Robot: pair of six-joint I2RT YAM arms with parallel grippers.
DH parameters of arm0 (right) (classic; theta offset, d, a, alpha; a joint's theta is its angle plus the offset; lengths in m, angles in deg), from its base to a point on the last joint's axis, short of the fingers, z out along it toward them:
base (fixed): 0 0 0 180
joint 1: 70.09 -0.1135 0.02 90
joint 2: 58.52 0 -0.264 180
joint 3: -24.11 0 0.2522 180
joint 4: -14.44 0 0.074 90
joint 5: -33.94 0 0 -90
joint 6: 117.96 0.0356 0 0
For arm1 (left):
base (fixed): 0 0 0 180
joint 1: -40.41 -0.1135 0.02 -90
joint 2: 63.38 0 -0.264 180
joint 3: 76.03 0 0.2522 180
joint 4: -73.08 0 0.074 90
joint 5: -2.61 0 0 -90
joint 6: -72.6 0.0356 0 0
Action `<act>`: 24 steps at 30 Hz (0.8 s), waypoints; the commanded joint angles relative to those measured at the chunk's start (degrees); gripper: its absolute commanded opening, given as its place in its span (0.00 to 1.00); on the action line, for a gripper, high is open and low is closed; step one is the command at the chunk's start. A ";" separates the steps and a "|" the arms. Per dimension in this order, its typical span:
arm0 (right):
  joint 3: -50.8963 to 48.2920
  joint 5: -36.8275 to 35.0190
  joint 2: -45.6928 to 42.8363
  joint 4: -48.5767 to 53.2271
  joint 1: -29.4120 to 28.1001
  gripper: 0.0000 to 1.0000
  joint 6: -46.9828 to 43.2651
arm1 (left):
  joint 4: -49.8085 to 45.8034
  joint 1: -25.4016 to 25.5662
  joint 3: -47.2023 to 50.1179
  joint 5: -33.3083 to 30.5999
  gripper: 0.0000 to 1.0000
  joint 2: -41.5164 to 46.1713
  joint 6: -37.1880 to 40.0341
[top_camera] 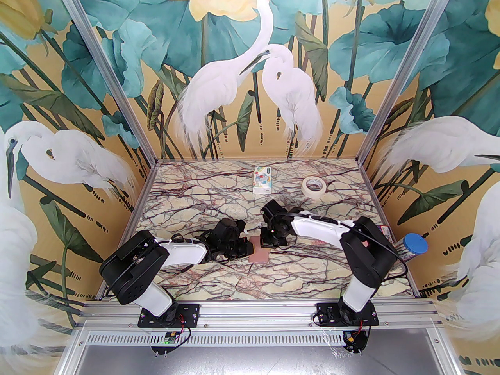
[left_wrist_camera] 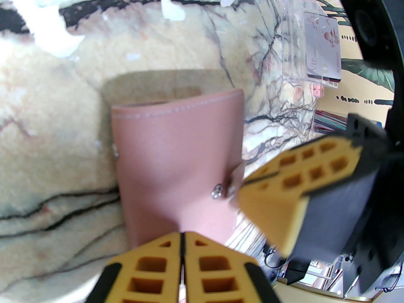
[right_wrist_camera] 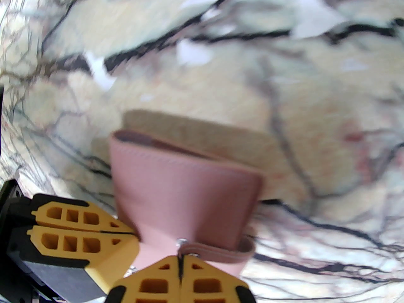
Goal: Put the credit cards into the card holder
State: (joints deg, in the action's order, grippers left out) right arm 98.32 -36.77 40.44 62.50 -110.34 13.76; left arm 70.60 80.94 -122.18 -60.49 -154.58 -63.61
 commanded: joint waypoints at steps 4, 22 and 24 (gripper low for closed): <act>-1.67 2.23 -0.14 -1.36 0.48 0.00 -1.41 | -1.55 0.29 0.32 -2.20 0.08 -0.11 1.30; -1.21 3.74 2.87 -2.90 -0.91 0.00 -2.03 | -1.09 0.29 0.48 -2.03 0.08 -0.42 1.30; -0.95 3.49 2.72 -2.96 -0.88 0.00 -1.99 | -1.09 0.30 0.55 -2.07 0.08 -0.40 1.31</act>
State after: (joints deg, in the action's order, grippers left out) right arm 97.40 -32.64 42.04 60.51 -111.02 12.27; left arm 70.63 80.94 -122.18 -60.49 -154.58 -63.61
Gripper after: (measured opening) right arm 0.031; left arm 0.082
